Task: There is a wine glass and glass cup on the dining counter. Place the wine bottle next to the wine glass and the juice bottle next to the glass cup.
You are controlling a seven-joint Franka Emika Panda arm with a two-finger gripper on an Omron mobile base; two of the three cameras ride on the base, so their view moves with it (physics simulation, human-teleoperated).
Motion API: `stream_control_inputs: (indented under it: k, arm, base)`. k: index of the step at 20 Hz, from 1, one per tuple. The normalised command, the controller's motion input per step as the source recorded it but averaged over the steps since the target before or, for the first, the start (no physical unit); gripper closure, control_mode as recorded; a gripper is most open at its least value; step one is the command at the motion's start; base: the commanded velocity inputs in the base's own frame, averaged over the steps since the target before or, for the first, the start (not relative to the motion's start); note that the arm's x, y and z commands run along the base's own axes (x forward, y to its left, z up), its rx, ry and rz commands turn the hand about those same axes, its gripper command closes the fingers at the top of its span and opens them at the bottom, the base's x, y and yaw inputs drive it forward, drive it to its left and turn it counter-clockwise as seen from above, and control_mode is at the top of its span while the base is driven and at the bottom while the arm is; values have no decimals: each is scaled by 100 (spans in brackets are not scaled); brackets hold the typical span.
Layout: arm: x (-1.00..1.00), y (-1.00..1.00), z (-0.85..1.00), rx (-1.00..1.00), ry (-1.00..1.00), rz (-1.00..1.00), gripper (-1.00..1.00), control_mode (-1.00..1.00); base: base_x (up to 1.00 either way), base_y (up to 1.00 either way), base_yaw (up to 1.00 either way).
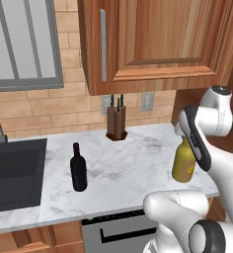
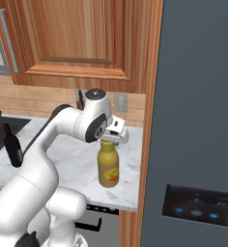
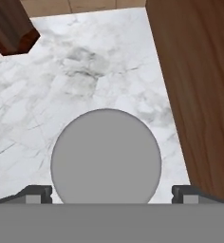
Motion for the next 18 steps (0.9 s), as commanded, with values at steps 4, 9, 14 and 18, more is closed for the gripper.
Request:
stream_control_inputs:
  k: [4,9,14,18]
  arm:
    - [2,0,7,0,7,-1,-100,-100]
    - [1,0,3,0,0,0,-100,-100]
    - [0,-1,0,0,0,0,-100,-100]
    - [-5,-2,0,0,0,0,-100,-100]
  base:
    - [0,0,0]
    - [0,0,0]
    - [0,0,0]
    - [0,0,0]
